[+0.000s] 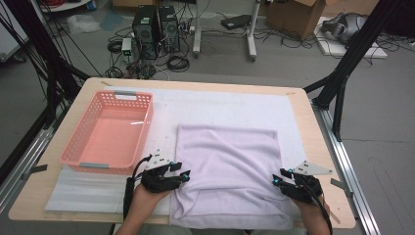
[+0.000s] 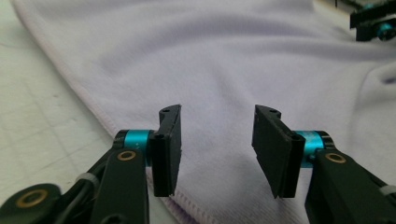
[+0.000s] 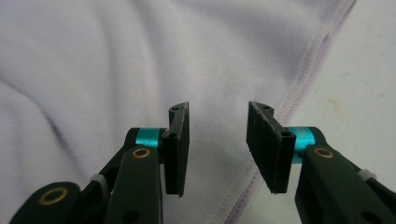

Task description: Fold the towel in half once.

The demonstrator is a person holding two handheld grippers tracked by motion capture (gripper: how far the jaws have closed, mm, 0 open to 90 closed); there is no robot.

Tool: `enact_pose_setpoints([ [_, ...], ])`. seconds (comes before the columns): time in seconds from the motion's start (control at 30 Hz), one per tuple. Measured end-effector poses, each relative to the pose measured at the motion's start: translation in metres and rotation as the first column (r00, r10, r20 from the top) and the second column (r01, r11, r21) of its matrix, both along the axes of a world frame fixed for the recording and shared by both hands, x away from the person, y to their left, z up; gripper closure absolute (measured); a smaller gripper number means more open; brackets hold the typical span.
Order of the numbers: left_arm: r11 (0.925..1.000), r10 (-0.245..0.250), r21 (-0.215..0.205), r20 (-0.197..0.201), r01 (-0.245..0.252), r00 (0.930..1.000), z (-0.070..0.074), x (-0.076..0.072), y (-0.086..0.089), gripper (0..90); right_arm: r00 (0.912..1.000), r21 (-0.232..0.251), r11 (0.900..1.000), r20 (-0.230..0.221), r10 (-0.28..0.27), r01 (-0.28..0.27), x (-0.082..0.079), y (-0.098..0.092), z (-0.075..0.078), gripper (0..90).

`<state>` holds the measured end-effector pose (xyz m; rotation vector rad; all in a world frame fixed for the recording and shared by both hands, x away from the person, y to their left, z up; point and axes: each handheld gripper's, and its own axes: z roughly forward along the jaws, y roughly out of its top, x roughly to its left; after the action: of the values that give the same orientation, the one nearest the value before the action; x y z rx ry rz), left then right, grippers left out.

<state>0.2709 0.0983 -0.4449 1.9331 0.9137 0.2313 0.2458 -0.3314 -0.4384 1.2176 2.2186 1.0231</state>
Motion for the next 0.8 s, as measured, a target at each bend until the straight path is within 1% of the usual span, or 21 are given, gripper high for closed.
enact_pose_setpoints([
  [0.03, 0.9997, -0.009, 0.021, -0.022, 0.009, 0.9997, -0.002, 0.002, -0.003, 54.6, 0.9998, -0.014, 1.0, -0.02, 0.003, -0.003, 0.003, 0.001, -0.003, 63.5],
  [0.07, 0.9993, -0.018, 0.033, -0.034, 0.019, 0.9992, -0.005, 0.002, -0.007, 55.8, 0.9994, -0.025, 1.0, -0.035, 0.006, -0.006, 0.006, 0.002, -0.007, 65.5],
  [0.1, 0.998, -0.025, 0.057, -0.013, 0.026, 0.9996, -0.007, 0.001, -0.009, 58.2, 0.9995, -0.01, 1.0, -0.032, 0.002, -0.002, 0.006, 0.002, -0.007, 69.5],
  [0.13, 0.997, -0.007, 0.077, 0.002, 0.007, 1.0, -0.007, -0.001, -0.011, 62.3, 0.9992, 0.0, 1.0, -0.04, 0.005, -0.005, 0.007, 0.001, -0.007, 77.6],
  [0.17, 0.9963, 0.001, 0.086, 0.001, -0.001, 1.0, -0.006, -0.001, -0.012, 70.4, 0.9988, 0.001, 1.0, -0.047, 0.012, -0.012, 0.007, 0.0, -0.006, 83.5],
  [0.2, 0.9952, 0.0, 0.098, 0.0, 0.0, 1.0, -0.006, -0.001, -0.01, 78.5, 0.9986, 0.003, 1.0, -0.052, 0.013, -0.013, 0.007, 0.0, -0.006, 85.5],
  [0.23, 0.996, 0.004, 0.089, 0.002, -0.004, 1.0, -0.006, -0.002, -0.01, 84.5, 0.9984, 0.004, 1.0, -0.055, 0.013, -0.013, 0.007, 0.0, -0.005, 86.6],
  [0.3, 0.9966, 0.004, 0.082, 0.006, -0.004, 1.0, -0.005, -0.005, -0.008, 86.9, 0.9986, 0.002, 1.0, -0.049, 0.016, -0.016, 0.005, -0.002, -0.004, 87.1],
  [0.4, 0.9993, -0.001, 0.038, -0.002, 0.001, 1.0, -0.001, -0.009, -0.002, 87.3, 0.9982, 0.011, 1.0, -0.052, 0.029, -0.029, -0.001, -0.005, 0.0, 87.1],
  [0.5, 0.9998, -0.014, 0.015, -0.006, 0.014, 0.9999, 0.003, -0.015, 0.005, 87.5, 0.9967, 0.029, 0.998, -0.064, 0.051, -0.049, -0.008, -0.008, 0.003, 87.1],
  [0.53, 0.9998, -0.02, 0.01, -0.005, 0.02, 0.9998, 0.005, -0.017, 0.008, 87.5, 0.9958, 0.038, 0.998, -0.072, 0.057, -0.054, -0.01, -0.009, 0.004, 87.1],
  [0.63, 0.9995, -0.032, 0.0, -0.011, 0.032, 0.9994, 0.008, -0.023, 0.013, 87.5, 0.9942, 0.041, 0.996, -0.075, 0.077, -0.074, -0.018, -0.01, 0.008, 87.1],
  [0.67, 0.9994, -0.035, -0.005, -0.014, 0.035, 0.9993, 0.008, -0.025, 0.014, 87.5, 0.9935, 0.046, 0.996, -0.083, 0.078, -0.074, -0.021, -0.01, 0.01, 87.1],
  [0.77, 0.9978, -0.066, -0.008, -0.032, 0.066, 0.9973, 0.009, -0.03, 0.019, 86.8, 0.9903, 0.052, 0.995, -0.103, 0.093, -0.088, -0.027, -0.01, 0.011, 86.9],
  [0.8, 0.9977, -0.067, -0.015, -0.031, 0.066, 0.9973, 0.008, -0.03, 0.019, 84.9, 0.9889, 0.046, 0.995, -0.113, 0.096, -0.091, -0.028, -0.01, 0.01, 86.1],
])
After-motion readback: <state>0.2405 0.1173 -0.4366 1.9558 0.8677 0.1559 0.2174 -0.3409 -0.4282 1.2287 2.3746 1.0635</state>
